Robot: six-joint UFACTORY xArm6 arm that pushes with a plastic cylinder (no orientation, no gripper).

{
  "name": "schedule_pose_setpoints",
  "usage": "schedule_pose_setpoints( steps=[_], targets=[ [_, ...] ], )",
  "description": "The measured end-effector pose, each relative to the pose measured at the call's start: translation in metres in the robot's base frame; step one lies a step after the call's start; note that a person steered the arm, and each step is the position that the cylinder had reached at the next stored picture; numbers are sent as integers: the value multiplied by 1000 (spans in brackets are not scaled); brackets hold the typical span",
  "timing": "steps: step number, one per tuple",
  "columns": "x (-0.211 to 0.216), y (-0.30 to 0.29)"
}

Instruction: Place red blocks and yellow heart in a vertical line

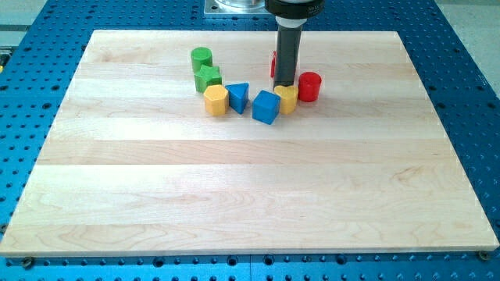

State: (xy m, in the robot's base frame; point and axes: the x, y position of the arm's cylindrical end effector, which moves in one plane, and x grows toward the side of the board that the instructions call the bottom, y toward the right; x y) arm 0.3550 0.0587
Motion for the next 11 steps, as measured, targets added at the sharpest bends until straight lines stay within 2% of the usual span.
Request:
schedule_pose_setpoints(
  steps=[1,2,3,4,5,6,7,8,9,10,11],
  targets=[
    [-20,1],
    [-41,62],
    [-39,104],
    [-8,131],
    [2,80],
    [-23,65],
    [-21,7],
    [-30,-2],
    [-26,61],
    [2,34],
    [2,19]
  ],
)
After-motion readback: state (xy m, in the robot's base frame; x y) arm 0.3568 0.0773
